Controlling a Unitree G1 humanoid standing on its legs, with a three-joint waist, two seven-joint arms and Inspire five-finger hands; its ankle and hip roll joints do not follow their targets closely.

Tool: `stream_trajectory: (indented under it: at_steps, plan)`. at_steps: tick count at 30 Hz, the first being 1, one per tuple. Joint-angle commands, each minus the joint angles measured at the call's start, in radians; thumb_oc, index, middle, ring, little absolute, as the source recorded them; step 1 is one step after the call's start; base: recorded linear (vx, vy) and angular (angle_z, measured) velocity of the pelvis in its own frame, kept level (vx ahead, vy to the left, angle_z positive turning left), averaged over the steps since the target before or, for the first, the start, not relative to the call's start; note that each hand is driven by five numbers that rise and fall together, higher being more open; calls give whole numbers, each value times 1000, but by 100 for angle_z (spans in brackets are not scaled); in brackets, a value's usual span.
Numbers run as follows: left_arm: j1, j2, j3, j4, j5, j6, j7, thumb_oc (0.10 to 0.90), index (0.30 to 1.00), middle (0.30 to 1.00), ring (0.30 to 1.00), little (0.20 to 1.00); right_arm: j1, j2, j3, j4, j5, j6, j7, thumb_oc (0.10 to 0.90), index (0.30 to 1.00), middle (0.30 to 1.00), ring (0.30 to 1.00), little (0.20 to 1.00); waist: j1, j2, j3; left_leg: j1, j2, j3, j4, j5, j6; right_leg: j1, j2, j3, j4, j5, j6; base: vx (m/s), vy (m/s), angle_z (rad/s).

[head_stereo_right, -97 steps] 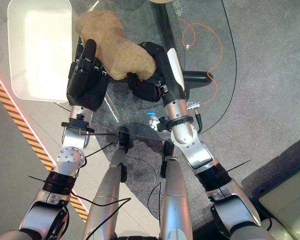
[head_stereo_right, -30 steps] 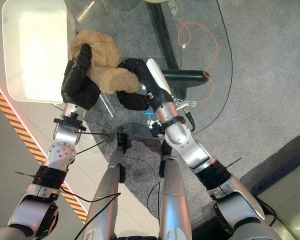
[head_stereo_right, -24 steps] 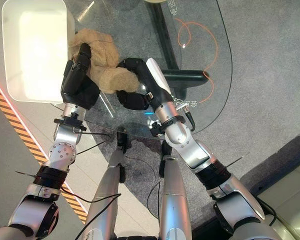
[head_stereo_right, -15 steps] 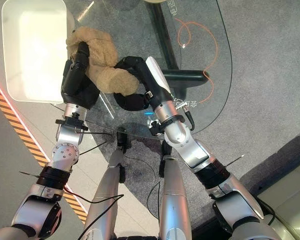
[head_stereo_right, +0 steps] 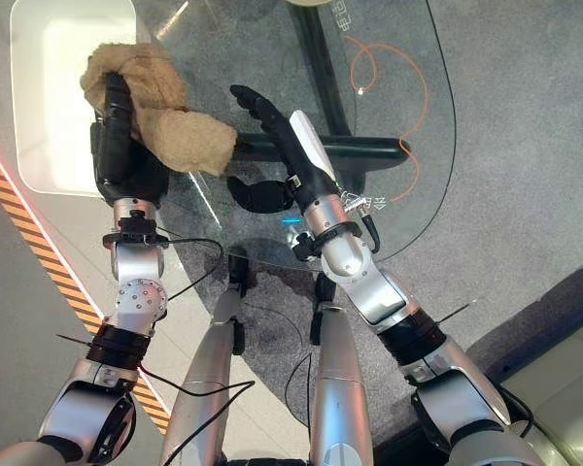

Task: Wipe the table with a cloth and put it in the basket.

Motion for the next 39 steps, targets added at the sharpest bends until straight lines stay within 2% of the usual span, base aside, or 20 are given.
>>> stream_trajectory:
  at_steps: [1, 7, 11, 20, 25, 26, 32, 33, 34, 39]
  plan:
    - [-163, 37, 61, -138, 128, -138, -1, 100, 300, 300, 300, 200, -132, 69, -58, -59, -8, -84, -21, 800, 900, 900, 900, 900, 32, -60, -25, 77, -105, 76, 102, -216, 74, 109, 68, -22, -309, 147, 15, 0, 0, 0]
    - [-186, 43, 77, -132, 197, -181, 72, 100, 300, 300, 300, 200, -142, 68, -60, -45, -15, -74, -34, 800, 900, 900, 900, 900, 33, -58, -25, 70, -104, 78, 101, -204, 70, 104, 64, -25, -311, 154, 14, 0, 0, 0]
    - [-204, 53, 87, -115, 261, -210, 128, 100, 300, 300, 300, 200, -141, 62, -67, -17, -30, -66, -96, 800, 900, 900, 900, 900, 30, -54, -25, 70, -102, 79, 103, -205, 68, 104, 61, -24, -310, 153, 13, 0, 0, 0]
    - [-231, 98, 116, -72, 392, -239, 249, 100, 300, 300, 300, 200, -109, 32, -127, 93, -54, -105, -277, 800, 900, 900, 900, 900, 21, -45, -25, 69, -97, 81, 111, -214, 65, 97, 56, -17, -300, 146, 14, -2, 18, -1]
    - [-259, 128, 127, -15, 446, -253, 311, 100, 300, 300, 300, 200, -100, 6, -176, 186, -23, -145, -395, 800, 900, 900, 900, 900, 16, -41, -25, 79, -92, 85, 111, -226, 61, 104, 54, -16, -297, 135, 16, 0, 0, 0]
    - [-262, 129, 127, -13, 445, -254, 311, 100, 300, 300, 300, 200, -102, 6, -177, 188, -24, -147, -400, 800, 900, 900, 900, 900, 16, -41, -25, 73, -92, 86, 110, -218, 61, 99, 54, -17, -300, 143, 15, 0, 0, 0]
    - [-276, 167, 140, 77, 445, -292, 330, 100, 300, 300, 300, 200, -88, -30, -237, 337, -18, -217, -597, 800, 900, 900, 900, 900, 10, -38, -25, 76, -85, 89, 112, -234, 57, 99, 56, -10, -295, 129, 19, 2, 5, 0]
    - [-278, 168, 140, 78, 444, -293, 329, 100, 300, 300, 300, 200, -91, -31, -237, 339, -17, -219, -598, 800, 900, 900, 900, 900, 10, -38, -25, 70, -85, 90, 111, -227, 58, 94, 56, -11, -298, 137, 18, 0, 0, 0]
    - [-290, 188, 139, 110, 444, -299, 344, 100, 300, 300, 300, 200, -97, -44, -245, 409, 30, -241, -657, 800, 900, 900, 900, 900, 9, -36, -25, 76, -83, 89, 114, -237, 56, 98, 58, -8, -293, 127, 19, 0, 0, 0]
    - [-330, 260, 129, 193, 416, -303, 376, 100, 300, 300, 300, 200, -102, -75, -270, 636, 105, -337, -742, 800, 900, 900, 900, 900, 8, -32, -25, 70, -79, 91, 120, -245, 56, 91, 62, -8, -287, 123, 19, 1, 5, -1]
